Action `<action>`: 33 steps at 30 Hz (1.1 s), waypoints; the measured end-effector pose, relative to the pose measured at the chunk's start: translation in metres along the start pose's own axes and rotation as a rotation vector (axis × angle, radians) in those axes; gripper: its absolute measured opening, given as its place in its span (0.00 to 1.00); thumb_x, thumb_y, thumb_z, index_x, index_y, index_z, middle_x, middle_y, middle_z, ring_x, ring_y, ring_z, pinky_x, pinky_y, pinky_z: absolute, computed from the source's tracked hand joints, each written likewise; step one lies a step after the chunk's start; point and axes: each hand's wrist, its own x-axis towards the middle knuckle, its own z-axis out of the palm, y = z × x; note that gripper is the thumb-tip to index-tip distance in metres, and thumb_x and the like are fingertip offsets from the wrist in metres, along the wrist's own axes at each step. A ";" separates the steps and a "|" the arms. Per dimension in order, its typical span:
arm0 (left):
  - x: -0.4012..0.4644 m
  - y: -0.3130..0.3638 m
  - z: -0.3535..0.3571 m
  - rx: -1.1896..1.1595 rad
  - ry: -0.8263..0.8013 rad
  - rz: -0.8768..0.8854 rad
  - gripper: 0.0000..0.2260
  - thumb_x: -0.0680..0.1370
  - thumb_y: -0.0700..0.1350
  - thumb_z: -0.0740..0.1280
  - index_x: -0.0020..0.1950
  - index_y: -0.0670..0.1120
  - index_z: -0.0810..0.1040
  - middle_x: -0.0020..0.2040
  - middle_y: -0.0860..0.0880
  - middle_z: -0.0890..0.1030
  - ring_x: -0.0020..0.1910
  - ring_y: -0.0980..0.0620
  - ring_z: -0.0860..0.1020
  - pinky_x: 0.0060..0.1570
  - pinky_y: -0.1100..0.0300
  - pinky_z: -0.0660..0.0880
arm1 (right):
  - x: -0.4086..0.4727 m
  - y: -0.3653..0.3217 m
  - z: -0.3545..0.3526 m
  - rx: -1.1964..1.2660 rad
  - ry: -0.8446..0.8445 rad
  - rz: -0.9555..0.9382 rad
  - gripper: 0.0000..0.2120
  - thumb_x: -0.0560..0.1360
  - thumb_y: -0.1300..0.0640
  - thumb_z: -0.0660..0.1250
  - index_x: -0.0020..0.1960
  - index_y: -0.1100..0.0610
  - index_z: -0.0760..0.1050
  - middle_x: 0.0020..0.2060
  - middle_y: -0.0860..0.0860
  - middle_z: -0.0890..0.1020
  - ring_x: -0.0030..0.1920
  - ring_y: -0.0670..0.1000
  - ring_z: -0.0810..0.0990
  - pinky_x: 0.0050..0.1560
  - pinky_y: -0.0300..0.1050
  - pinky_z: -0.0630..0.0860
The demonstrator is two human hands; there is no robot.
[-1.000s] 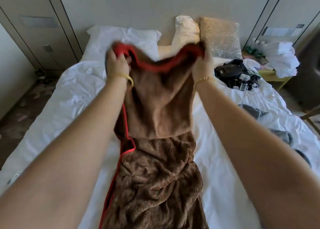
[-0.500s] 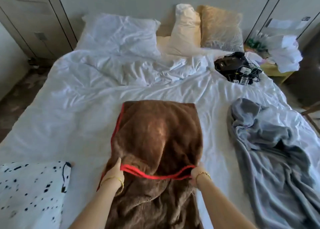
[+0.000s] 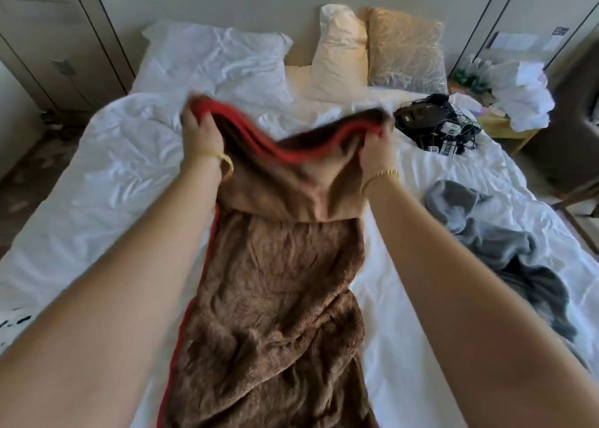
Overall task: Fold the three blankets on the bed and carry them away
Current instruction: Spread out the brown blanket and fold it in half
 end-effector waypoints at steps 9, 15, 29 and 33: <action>-0.069 -0.098 -0.046 0.467 -0.174 -0.019 0.25 0.80 0.44 0.55 0.74 0.62 0.53 0.62 0.38 0.76 0.56 0.37 0.77 0.57 0.47 0.73 | -0.055 0.105 -0.016 -0.173 0.023 0.207 0.17 0.74 0.69 0.57 0.63 0.64 0.72 0.48 0.59 0.80 0.44 0.52 0.76 0.42 0.42 0.71; -0.118 -0.251 -0.109 1.175 -0.584 -0.287 0.26 0.81 0.42 0.52 0.76 0.56 0.49 0.69 0.39 0.69 0.63 0.41 0.73 0.62 0.52 0.69 | -0.099 0.258 -0.036 -0.581 -0.315 0.709 0.17 0.78 0.66 0.58 0.66 0.67 0.68 0.61 0.63 0.75 0.58 0.60 0.77 0.36 0.36 0.77; -0.183 -0.328 -0.153 1.092 -0.441 -0.346 0.33 0.79 0.46 0.60 0.77 0.43 0.43 0.74 0.39 0.60 0.69 0.38 0.66 0.67 0.49 0.63 | -0.180 0.350 -0.070 -0.489 -0.176 0.700 0.19 0.77 0.61 0.62 0.65 0.68 0.67 0.57 0.63 0.76 0.58 0.60 0.76 0.59 0.50 0.69; -0.235 -0.347 -0.185 1.029 -0.274 -0.537 0.36 0.75 0.50 0.67 0.75 0.38 0.53 0.70 0.35 0.65 0.68 0.36 0.66 0.66 0.47 0.64 | -0.234 0.376 -0.094 -0.713 -0.215 0.767 0.23 0.79 0.52 0.61 0.68 0.64 0.64 0.63 0.61 0.73 0.63 0.60 0.72 0.60 0.47 0.68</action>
